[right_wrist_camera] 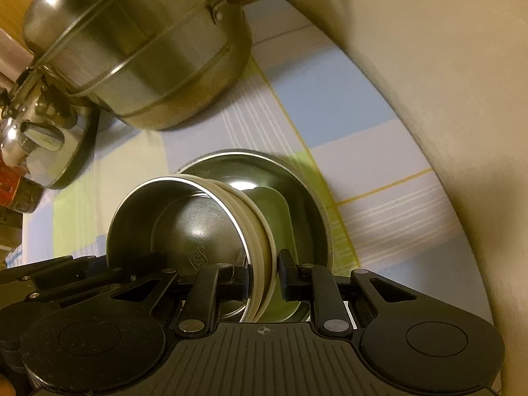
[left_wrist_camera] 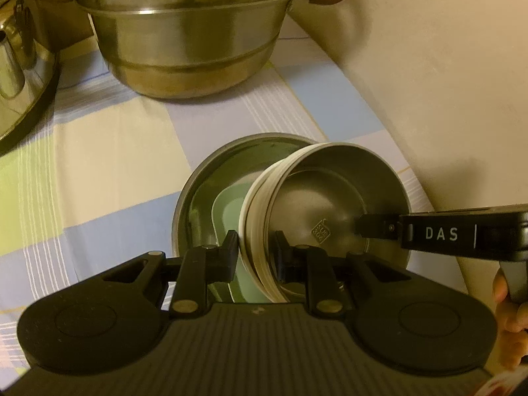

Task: Organize plates and bowls
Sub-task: 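Lower the bowl stack with both grippers onto the green plate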

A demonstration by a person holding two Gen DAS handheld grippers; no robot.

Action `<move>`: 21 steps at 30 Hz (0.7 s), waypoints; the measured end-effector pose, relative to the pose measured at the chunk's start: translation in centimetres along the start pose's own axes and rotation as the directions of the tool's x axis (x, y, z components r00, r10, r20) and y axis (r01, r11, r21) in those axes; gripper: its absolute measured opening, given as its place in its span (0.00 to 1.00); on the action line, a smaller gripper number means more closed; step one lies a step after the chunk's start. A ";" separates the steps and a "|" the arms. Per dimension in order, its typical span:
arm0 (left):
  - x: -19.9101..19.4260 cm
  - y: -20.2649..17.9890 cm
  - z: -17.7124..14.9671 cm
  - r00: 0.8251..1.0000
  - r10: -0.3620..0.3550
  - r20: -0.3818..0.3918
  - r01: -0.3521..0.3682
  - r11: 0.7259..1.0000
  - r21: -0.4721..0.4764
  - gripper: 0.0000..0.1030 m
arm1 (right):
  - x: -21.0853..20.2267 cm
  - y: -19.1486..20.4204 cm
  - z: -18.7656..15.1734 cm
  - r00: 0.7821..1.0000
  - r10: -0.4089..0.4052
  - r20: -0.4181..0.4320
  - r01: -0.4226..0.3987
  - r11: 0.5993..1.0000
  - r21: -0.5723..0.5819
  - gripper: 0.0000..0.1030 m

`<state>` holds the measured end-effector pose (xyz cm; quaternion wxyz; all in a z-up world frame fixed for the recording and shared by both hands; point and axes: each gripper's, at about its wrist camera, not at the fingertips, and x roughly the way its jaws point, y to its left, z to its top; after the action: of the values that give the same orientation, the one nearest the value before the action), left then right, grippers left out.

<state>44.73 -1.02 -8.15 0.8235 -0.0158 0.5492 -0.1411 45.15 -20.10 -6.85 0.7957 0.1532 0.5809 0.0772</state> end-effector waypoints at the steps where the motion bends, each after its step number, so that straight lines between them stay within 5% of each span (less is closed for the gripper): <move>1: 0.2 0.1 0.0 1.000 0.000 -0.004 0.000 1.000 -0.005 0.19 | 0.2 0.0 0.1 1.000 -0.002 -0.005 0.002 1.000 -0.002 0.17; 21: 1.6 0.7 0.2 0.999 -0.008 -0.039 0.007 0.999 -0.041 0.19 | 2.2 0.2 0.9 0.998 -0.016 -0.055 0.014 1.000 -0.028 0.17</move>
<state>45.66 -0.76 -9.60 0.8116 -0.0319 0.5680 -0.1332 46.66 -19.40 -8.49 0.7821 0.1356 0.6025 0.0836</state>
